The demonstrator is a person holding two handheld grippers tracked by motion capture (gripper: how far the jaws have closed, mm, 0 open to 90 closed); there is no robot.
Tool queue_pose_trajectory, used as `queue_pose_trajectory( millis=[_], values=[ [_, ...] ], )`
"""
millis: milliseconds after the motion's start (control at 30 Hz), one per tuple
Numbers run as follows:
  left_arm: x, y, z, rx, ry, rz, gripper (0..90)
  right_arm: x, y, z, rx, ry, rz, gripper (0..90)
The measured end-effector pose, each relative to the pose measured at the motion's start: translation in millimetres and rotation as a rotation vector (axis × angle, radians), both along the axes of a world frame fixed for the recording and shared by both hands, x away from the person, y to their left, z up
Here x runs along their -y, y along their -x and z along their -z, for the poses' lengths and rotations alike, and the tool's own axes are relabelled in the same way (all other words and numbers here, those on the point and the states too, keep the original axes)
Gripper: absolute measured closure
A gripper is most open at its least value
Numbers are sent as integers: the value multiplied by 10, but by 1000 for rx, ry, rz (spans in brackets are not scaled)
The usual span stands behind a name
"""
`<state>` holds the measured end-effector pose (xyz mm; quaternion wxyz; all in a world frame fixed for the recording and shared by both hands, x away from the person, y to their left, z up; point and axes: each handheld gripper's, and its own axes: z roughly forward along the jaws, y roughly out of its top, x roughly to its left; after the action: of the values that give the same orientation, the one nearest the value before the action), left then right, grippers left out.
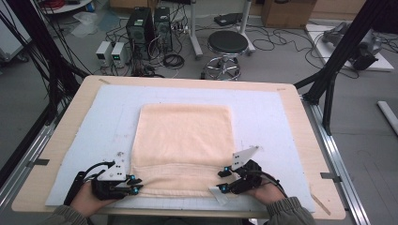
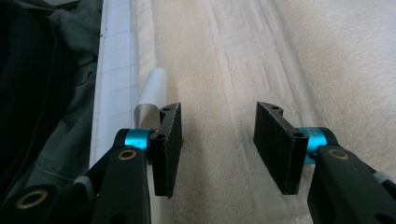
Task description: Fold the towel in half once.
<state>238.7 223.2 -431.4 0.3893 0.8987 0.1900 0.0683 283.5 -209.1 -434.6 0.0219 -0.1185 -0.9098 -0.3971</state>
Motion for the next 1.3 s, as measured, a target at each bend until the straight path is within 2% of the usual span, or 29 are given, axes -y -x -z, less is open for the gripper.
queue_pose_trajectory(
  millis=[167, 233, 333, 467, 667, 900, 1100, 1200, 1300],
  values=[
    [-95, -73, -97, 26, 53, -75, 608, 94, -101, -122, 33, -67, 118, 395],
    [-133, -122, -146, 43, 71, -107, 566, 132, -167, -169, 28, -84, 174, 361],
    [-188, -227, -226, 64, 113, -163, 508, 174, -264, -223, 46, -99, 230, 330],
    [-204, -369, -295, 76, 132, -206, 442, 174, -407, -282, 73, -85, 288, 304],
    [-146, -553, -362, 97, 144, -247, 397, 125, -618, -334, 96, -47, 310, 292],
    [-98, -750, -390, 96, 146, -291, 374, 103, -813, -389, 95, -62, 335, 285],
    [-71, -853, -406, 95, 155, -306, 374, 54, -883, -468, 110, -61, 328, 284],
    [-69, -880, -404, 95, 146, -310, 374, 31, -906, -499, 124, -59, 319, 279],
    [-72, -907, -407, 97, 149, -313, 374, 19, -938, -493, 117, -53, 322, 280]
  ],
)
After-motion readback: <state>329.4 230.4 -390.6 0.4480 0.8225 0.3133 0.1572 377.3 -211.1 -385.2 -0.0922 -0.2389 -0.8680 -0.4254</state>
